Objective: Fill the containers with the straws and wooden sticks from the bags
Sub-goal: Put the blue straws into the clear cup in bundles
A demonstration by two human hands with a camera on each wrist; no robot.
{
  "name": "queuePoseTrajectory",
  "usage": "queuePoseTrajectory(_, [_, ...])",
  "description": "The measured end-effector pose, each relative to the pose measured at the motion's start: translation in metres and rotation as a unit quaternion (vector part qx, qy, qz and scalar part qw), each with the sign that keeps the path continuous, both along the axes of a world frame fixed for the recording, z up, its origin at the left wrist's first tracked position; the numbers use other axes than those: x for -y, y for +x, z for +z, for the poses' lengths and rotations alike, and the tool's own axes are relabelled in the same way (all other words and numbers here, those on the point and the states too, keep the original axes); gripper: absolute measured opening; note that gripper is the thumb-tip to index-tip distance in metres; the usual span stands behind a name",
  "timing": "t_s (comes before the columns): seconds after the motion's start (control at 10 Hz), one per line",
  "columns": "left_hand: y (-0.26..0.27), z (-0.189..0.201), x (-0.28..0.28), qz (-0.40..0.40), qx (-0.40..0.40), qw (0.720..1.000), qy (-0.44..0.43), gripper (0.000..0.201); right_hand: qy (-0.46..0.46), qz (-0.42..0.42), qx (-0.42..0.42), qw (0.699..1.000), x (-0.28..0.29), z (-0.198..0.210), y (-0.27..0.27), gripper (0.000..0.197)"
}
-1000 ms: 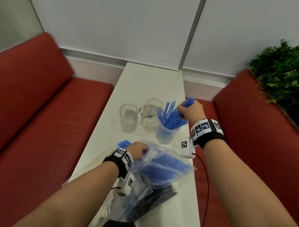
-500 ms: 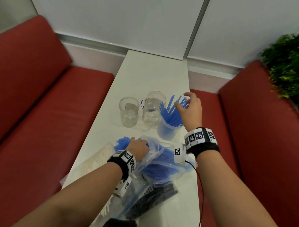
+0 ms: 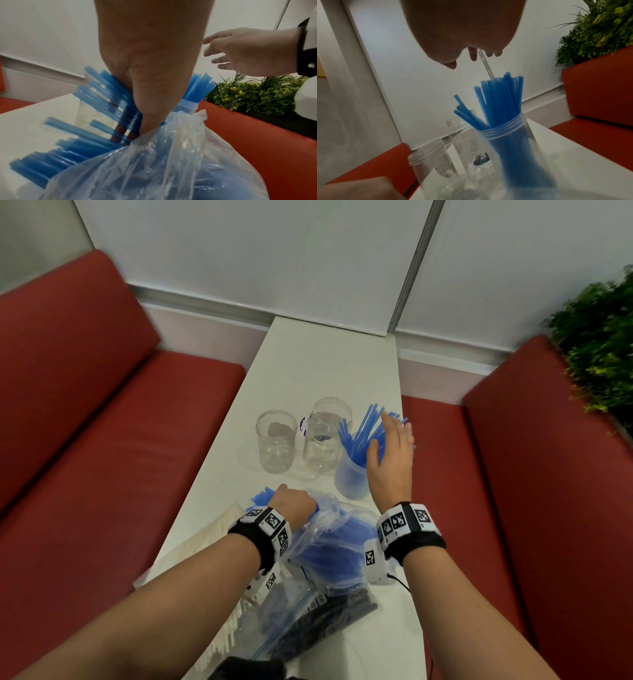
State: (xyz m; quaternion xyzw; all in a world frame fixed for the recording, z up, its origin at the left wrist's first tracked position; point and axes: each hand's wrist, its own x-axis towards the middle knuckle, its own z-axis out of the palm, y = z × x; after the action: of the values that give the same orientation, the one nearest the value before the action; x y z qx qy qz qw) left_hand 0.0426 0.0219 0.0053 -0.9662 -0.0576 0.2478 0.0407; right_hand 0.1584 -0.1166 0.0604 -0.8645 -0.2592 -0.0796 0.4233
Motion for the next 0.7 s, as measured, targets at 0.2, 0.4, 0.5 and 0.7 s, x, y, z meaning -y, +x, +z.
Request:
queuePoseTrajectory(0.2, [-0.008, 0.02, 0.007, 0.049, -0.032, 0.998, 0.004, 0.029, -0.018, 0.136, -0.109, 0.985, 0.006, -0.02, -0.059, 0.051])
queuePoseTrajectory(0.4, [-0.014, 0.058, 0.004, 0.109, -0.033, 0.993, -0.022, 0.009, -0.219, 0.223, -0.198, 0.929, -0.01, -0.046, -0.079, 0.063])
queuePoseTrajectory(0.5, [-0.017, 0.045, 0.016, 0.062, -0.063, 0.992, 0.093, 0.032, -0.267, 0.229, -0.167, 0.921, -0.019, -0.059, -0.087, 0.059])
queuePoseTrajectory(0.7, [-0.013, 0.12, 0.027, 0.048, -0.191, 0.979, 0.061, 0.04, -0.272, 0.226, -0.136, 0.925, -0.03, -0.045, -0.093, 0.037])
